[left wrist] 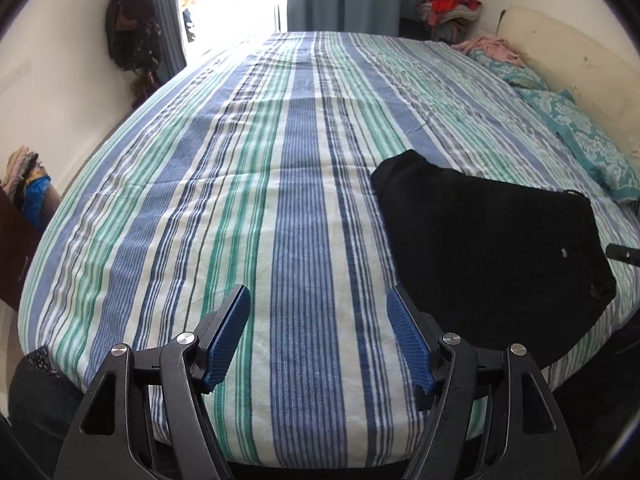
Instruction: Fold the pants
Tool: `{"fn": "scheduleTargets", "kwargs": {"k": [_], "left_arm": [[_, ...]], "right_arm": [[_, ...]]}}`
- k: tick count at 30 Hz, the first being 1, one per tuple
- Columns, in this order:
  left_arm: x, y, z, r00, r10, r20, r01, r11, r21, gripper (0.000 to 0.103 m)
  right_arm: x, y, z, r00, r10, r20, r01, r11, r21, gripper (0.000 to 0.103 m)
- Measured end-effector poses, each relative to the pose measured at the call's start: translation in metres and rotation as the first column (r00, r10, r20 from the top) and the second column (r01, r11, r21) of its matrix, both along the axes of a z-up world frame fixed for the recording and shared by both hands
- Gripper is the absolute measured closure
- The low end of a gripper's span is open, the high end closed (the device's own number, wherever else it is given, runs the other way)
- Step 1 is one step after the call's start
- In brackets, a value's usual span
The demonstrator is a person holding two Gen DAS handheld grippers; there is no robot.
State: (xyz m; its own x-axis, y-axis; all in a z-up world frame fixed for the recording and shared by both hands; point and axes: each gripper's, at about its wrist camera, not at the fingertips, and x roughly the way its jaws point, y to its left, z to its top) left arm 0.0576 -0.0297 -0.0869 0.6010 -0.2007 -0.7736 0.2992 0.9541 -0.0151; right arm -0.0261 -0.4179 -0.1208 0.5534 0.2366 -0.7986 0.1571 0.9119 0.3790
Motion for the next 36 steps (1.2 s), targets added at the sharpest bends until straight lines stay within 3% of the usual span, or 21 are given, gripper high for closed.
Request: {"fn": "scheduleTargets", "kwargs": {"k": [3, 6, 8, 10, 12, 13, 16, 19, 24, 27, 29, 31, 34, 36], "left_arm": [[-0.003, -0.029, 0.011, 0.997, -0.077, 0.020, 0.077, 0.997, -0.029, 0.022], [-0.005, -0.064, 0.002, 0.988, -0.153, 0.004, 0.153, 0.988, 0.012, 0.022], [-0.006, -0.083, -0.015, 0.981, -0.191, -0.019, 0.192, 0.979, 0.070, 0.022], [-0.005, -0.095, -0.042, 0.975, -0.208, -0.077, 0.218, 0.966, 0.140, 0.022], [-0.009, -0.093, -0.057, 0.970, -0.224, -0.099, 0.236, 0.963, 0.133, 0.021], [-0.011, -0.090, -0.056, 0.973, -0.214, -0.089, 0.224, 0.967, 0.120, 0.019], [-0.013, -0.078, -0.044, 0.976, -0.192, -0.104, 0.201, 0.976, 0.088, 0.017], [-0.015, -0.066, -0.030, 0.982, -0.168, -0.089, 0.172, 0.984, 0.047, 0.017], [-0.018, -0.058, -0.023, 0.982, -0.158, -0.099, 0.156, 0.987, -0.027, 0.017], [-0.020, -0.066, -0.039, 0.975, -0.183, -0.124, 0.186, 0.982, 0.011, 0.016], [-0.023, -0.072, -0.056, 0.968, -0.205, -0.147, 0.215, 0.975, 0.055, 0.016], [-0.026, -0.067, -0.056, 0.966, -0.210, -0.153, 0.219, 0.975, 0.047, 0.016], [-0.017, -0.057, -0.034, 0.972, -0.194, -0.135, 0.198, 0.980, 0.016, 0.016], [0.002, -0.051, -0.020, 0.980, -0.168, -0.109, 0.168, 0.986, -0.014, 0.015]], "right_arm": [[0.010, 0.001, 0.040, 0.995, 0.026, 0.096, -0.021, 0.998, -0.051, 0.067], [0.044, 0.016, 0.057, 0.985, 0.093, 0.144, -0.086, 0.995, -0.056, 0.067], [0.068, 0.022, 0.046, 0.983, 0.124, 0.136, -0.123, 0.992, -0.021, 0.067], [0.089, 0.025, 0.016, 0.994, 0.097, 0.059, -0.094, 0.994, -0.053, 0.067], [0.103, 0.021, -0.021, 0.998, 0.056, -0.039, -0.060, 0.991, -0.119, 0.075], [0.102, 0.018, -0.030, 0.998, 0.048, -0.042, -0.053, 0.992, -0.113, 0.075], [0.090, 0.017, -0.021, 1.000, 0.028, 0.006, -0.027, 0.993, -0.119, 0.075], [0.062, 0.020, 0.006, 0.998, 0.039, 0.052, -0.032, 0.990, -0.138, 0.074], [0.003, 0.046, 0.044, 0.989, 0.117, 0.094, -0.101, 0.983, -0.156, 0.074], [-0.020, 0.067, 0.034, 0.985, 0.156, 0.074, -0.146, 0.981, -0.130, 0.073], [-0.021, 0.075, 0.004, 0.989, 0.145, -0.022, -0.147, 0.977, -0.156, 0.074], [-0.022, 0.073, -0.024, 0.988, 0.118, -0.100, -0.129, 0.984, -0.121, 0.078], [-0.028, 0.073, -0.008, 0.995, 0.083, -0.047, -0.089, 0.988, -0.125, 0.078], [-0.035, 0.072, 0.010, 0.998, 0.061, 0.033, -0.055, 0.988, -0.142, 0.075]]}}
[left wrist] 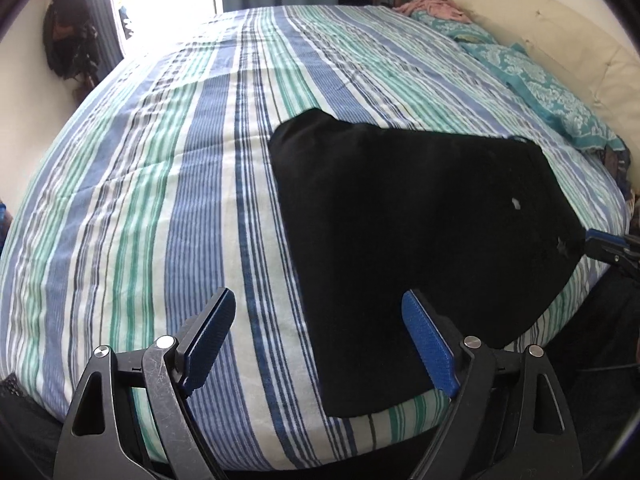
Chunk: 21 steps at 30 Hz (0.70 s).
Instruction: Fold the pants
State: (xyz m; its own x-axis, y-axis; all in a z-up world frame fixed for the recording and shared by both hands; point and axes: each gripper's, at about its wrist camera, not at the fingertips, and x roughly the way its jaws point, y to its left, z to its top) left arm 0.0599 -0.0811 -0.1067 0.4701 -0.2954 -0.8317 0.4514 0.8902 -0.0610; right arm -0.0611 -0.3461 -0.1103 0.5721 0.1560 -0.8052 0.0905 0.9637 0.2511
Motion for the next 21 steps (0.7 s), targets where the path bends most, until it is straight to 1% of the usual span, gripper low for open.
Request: {"fn": "scheduleTargets", "kwargs": {"k": [1, 3, 5, 7, 8, 10, 12, 13, 14, 15, 17, 19, 21], "left_arm": [[0.012, -0.001, 0.004, 1.000, 0.012, 0.000, -0.012, 1.000, -0.010, 0.015], [0.040, -0.011, 0.009, 1.000, 0.020, -0.008, -0.020, 1.000, -0.003, 0.015], [0.067, -0.027, 0.010, 1.000, -0.011, -0.007, 0.011, 1.000, 0.013, 0.015], [0.089, -0.048, 0.007, 0.999, -0.033, -0.011, 0.034, 0.998, 0.046, 0.015], [0.100, -0.059, 0.002, 0.999, -0.043, -0.023, 0.044, 0.997, 0.063, 0.015], [0.120, -0.077, -0.014, 0.998, -0.049, -0.048, 0.054, 0.992, 0.117, 0.015], [0.140, -0.087, -0.034, 0.999, -0.010, -0.053, 0.020, 0.980, 0.198, 0.015], [0.151, -0.087, -0.042, 0.998, 0.031, -0.050, -0.019, 0.975, 0.220, 0.015], [0.162, -0.083, -0.048, 0.996, 0.073, -0.060, -0.059, 0.975, 0.212, 0.008], [0.171, -0.077, -0.051, 0.990, 0.119, -0.073, -0.103, 0.977, 0.188, 0.006], [0.182, -0.061, -0.051, 0.973, 0.219, -0.068, -0.204, 0.963, 0.178, 0.006], [0.189, -0.046, -0.047, 0.963, 0.250, -0.106, -0.235, 0.963, 0.134, 0.007], [0.183, -0.033, -0.034, 0.962, 0.252, -0.103, -0.242, 0.965, 0.104, 0.007]], "right_arm": [[-0.002, -0.001, 0.009, 0.999, -0.007, 0.044, 0.008, 1.000, -0.008, 0.075], [0.004, -0.004, 0.022, 0.994, -0.008, 0.111, 0.012, 0.999, -0.033, 0.075], [0.020, -0.010, 0.025, 0.991, 0.002, 0.133, 0.001, 1.000, -0.021, 0.074], [0.037, -0.014, 0.021, 0.987, 0.020, 0.158, -0.019, 1.000, -0.003, 0.074], [0.046, -0.015, 0.014, 0.987, 0.033, 0.155, -0.033, 0.999, 0.002, 0.074], [0.062, -0.016, -0.007, 0.994, 0.025, 0.106, -0.024, 1.000, -0.011, 0.074], [0.068, -0.020, -0.034, 0.999, 0.010, 0.041, -0.011, 1.000, 0.019, 0.073], [0.066, -0.022, -0.041, 0.999, -0.003, 0.049, 0.001, 0.999, 0.036, 0.073], [0.063, -0.024, -0.043, 0.997, -0.012, 0.074, 0.008, 0.999, 0.052, 0.073], [0.062, -0.025, -0.042, 0.997, -0.018, 0.073, 0.014, 0.998, 0.062, 0.073], [0.061, -0.026, -0.042, 0.998, -0.011, 0.068, 0.007, 0.998, 0.061, 0.073], [0.059, -0.027, -0.045, 0.997, 0.001, 0.078, -0.006, 0.998, 0.064, 0.073], [0.057, -0.031, -0.044, 0.996, 0.007, 0.084, -0.014, 0.996, 0.086, 0.074]]}}
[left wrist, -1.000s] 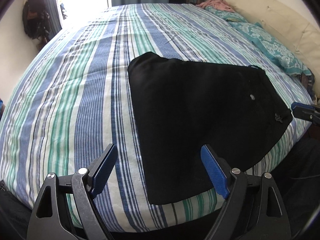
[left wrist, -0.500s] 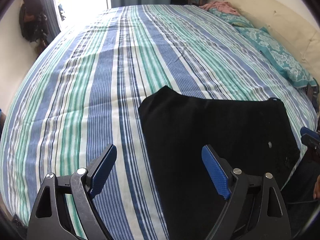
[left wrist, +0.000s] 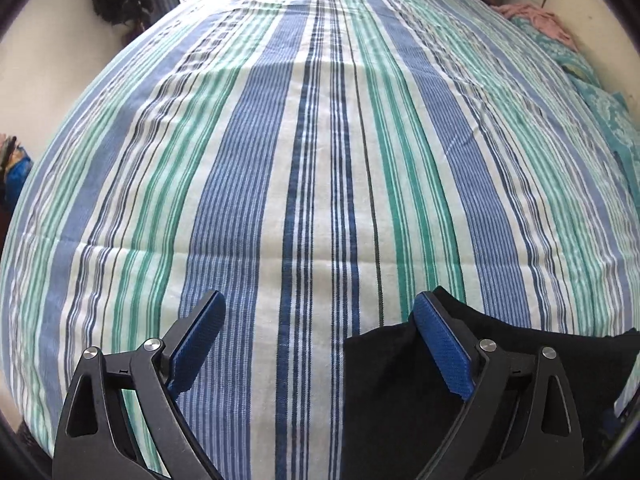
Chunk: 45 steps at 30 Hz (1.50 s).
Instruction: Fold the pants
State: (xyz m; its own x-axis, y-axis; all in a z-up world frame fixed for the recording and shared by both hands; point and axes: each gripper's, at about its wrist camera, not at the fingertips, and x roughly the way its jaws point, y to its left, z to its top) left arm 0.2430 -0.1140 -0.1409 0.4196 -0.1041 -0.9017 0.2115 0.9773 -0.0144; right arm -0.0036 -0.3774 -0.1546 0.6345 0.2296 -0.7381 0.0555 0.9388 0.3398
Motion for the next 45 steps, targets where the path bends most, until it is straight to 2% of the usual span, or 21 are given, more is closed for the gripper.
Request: {"fn": "scheduleTargets", "kwargs": {"k": [3, 4, 5, 7, 11, 14, 17, 19, 21, 23, 24, 25, 26, 27, 28, 29, 30, 34, 37, 40, 45], "left_arm": [[-0.028, 0.024, 0.023, 0.998, -0.036, 0.051, 0.036, 0.999, -0.009, 0.008], [-0.039, 0.032, 0.028, 0.997, -0.057, 0.048, 0.059, 0.997, -0.041, 0.008], [-0.051, 0.041, 0.031, 0.996, -0.080, 0.036, 0.083, 0.993, -0.080, 0.008], [-0.076, 0.058, 0.030, 0.991, -0.132, -0.005, 0.130, 0.979, -0.158, 0.008], [-0.112, 0.070, 0.015, 0.974, -0.204, -0.097, 0.163, 0.932, -0.325, 0.008], [-0.120, 0.065, -0.002, 0.970, -0.211, -0.117, 0.159, 0.925, -0.345, 0.008], [-0.112, 0.055, -0.023, 0.956, -0.228, -0.184, 0.139, 0.906, -0.399, 0.007], [-0.108, 0.047, -0.027, 0.954, -0.231, -0.189, 0.135, 0.899, -0.416, 0.003], [-0.108, 0.036, -0.027, 0.946, -0.257, -0.195, 0.150, 0.885, -0.442, 0.003], [-0.109, 0.021, -0.032, 0.917, -0.319, -0.240, 0.163, 0.848, -0.504, 0.005], [-0.113, 0.013, -0.035, 0.903, -0.345, -0.257, 0.176, 0.841, -0.511, 0.012], [-0.117, 0.002, -0.035, 0.905, -0.346, -0.247, 0.203, 0.863, -0.462, 0.018], [-0.122, -0.007, -0.032, 0.911, -0.350, -0.218, 0.245, 0.884, -0.397, 0.036], [-0.126, -0.012, -0.028, 0.915, -0.356, -0.191, 0.272, 0.892, -0.360, 0.052], [-0.128, -0.012, -0.023, 0.922, -0.347, -0.173, 0.271, 0.896, -0.351, 0.061], [-0.126, -0.009, -0.019, 0.928, -0.332, -0.169, 0.254, 0.896, -0.364, 0.075], [-0.125, -0.005, -0.013, 0.932, -0.321, -0.167, 0.238, 0.891, -0.387, 0.082], [-0.124, 0.001, 0.022, 0.944, -0.314, -0.101, 0.249, 0.881, -0.402, 0.083], [-0.104, 0.014, 0.053, 0.958, -0.284, -0.043, 0.241, 0.876, -0.418, 0.083], [-0.072, 0.032, 0.079, 0.972, -0.236, 0.009, 0.216, 0.875, -0.433, 0.083], [-0.015, 0.047, 0.094, 0.984, -0.162, 0.066, 0.175, 0.904, -0.390, 0.083]], "right_arm": [[-0.009, -0.010, 0.010, 1.000, -0.019, 0.017, 0.019, 0.999, 0.031, 0.074], [-0.016, -0.014, 0.016, 0.999, -0.039, 0.036, 0.037, 0.999, 0.030, 0.062], [-0.022, -0.017, 0.021, 0.996, -0.065, 0.053, 0.064, 0.998, 0.019, 0.040], [-0.034, -0.027, 0.029, 0.991, -0.106, 0.085, 0.104, 0.994, 0.028, 0.022], [-0.032, -0.048, 0.026, 0.997, -0.073, 0.028, 0.069, 0.989, 0.130, 0.022], [-0.018, -0.058, 0.014, 0.999, -0.001, -0.036, 0.007, 0.984, 0.179, 0.022], [0.003, -0.073, -0.011, 0.990, 0.036, -0.136, -0.002, 0.970, 0.242, 0.022], [0.014, -0.083, -0.031, 0.980, 0.051, -0.190, 0.012, 0.948, 0.318, 0.022], [0.020, -0.086, -0.043, 0.978, 0.075, -0.197, 0.011, 0.915, 0.404, 0.021], [0.026, -0.081, -0.054, 0.972, 0.163, -0.171, -0.042, 0.832, 0.553, 0.021], [0.028, -0.079, -0.057, 0.971, 0.162, -0.173, -0.038, 0.827, 0.561, 0.021], [0.030, -0.076, -0.059, 0.971, 0.163, -0.173, -0.040, 0.828, 0.559, 0.021], [0.031, -0.074, -0.061, 0.973, 0.158, -0.168, -0.037, 0.827, 0.561, 0.025], [0.031, -0.073, -0.061, 0.974, 0.148, -0.172, -0.029, 0.833, 0.553, 0.031], [0.030, -0.073, -0.062, 0.974, 0.145, -0.176, -0.026, 0.837, 0.546, 0.048], [0.029, -0.073, -0.061, 0.975, 0.155, -0.160, -0.038, 0.824, 0.565, 0.057], [0.026, -0.073, -0.058, 0.977, 0.156, -0.143, -0.047, 0.820, 0.570, 0.059], [0.023, -0.058, -0.028, 0.984, 0.162, -0.079, -0.094, 0.833, 0.545, 0.064], [0.037, -0.045, 0.003, 0.985, 0.171, -0.012, -0.139, 0.838, 0.527, 0.065], [0.069, -0.032, 0.032, 0.985, 0.165, 0.039, -0.162, 0.843, 0.513, 0.065], [0.143, -0.007, 0.052, 0.980, 0.180, 0.080, -0.196, 0.848, 0.492, 0.065]]}}
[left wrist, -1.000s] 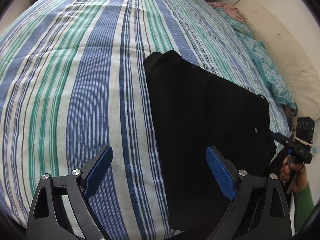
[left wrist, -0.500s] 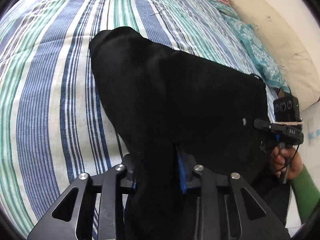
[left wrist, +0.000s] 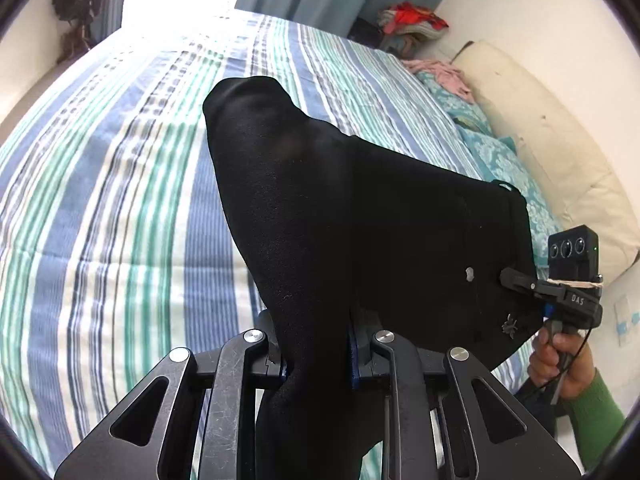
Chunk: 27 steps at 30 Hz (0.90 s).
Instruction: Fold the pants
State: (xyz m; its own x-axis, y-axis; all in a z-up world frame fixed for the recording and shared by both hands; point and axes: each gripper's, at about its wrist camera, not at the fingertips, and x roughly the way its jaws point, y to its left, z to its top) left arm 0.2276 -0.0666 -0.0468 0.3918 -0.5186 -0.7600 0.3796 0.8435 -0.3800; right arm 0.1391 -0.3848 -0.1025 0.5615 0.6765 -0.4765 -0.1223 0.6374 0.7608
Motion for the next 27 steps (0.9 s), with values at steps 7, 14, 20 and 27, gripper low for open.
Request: {"fn": "scheduleTargets", "kwargs": {"k": [7, 14, 20, 27], "left_arm": [[0.052, -0.003, -0.103, 0.987, 0.159, -0.001, -0.149, 0.925, 0.349, 0.046], [-0.009, 0.032, -0.064, 0.946, 0.236, 0.220, -0.303, 0.885, 0.354, 0.009], [-0.068, 0.045, -0.043, 0.947, 0.239, 0.213, -0.309, 0.861, 0.405, 0.006], [-0.134, 0.036, -0.024, 0.935, 0.248, 0.253, -0.336, 0.846, 0.414, 0.005]], "right_arm": [[0.070, 0.010, -0.055, 0.977, -0.110, -0.181, 0.081, 0.983, -0.163, 0.052], [0.021, -0.017, -0.050, 0.952, -0.271, -0.146, 0.193, 0.895, -0.403, 0.017], [-0.056, 0.000, 0.006, 0.938, -0.347, -0.019, 0.266, 0.751, -0.604, 0.000], [-0.127, 0.053, 0.038, 0.905, -0.423, 0.053, 0.329, 0.615, -0.716, 0.000]]}}
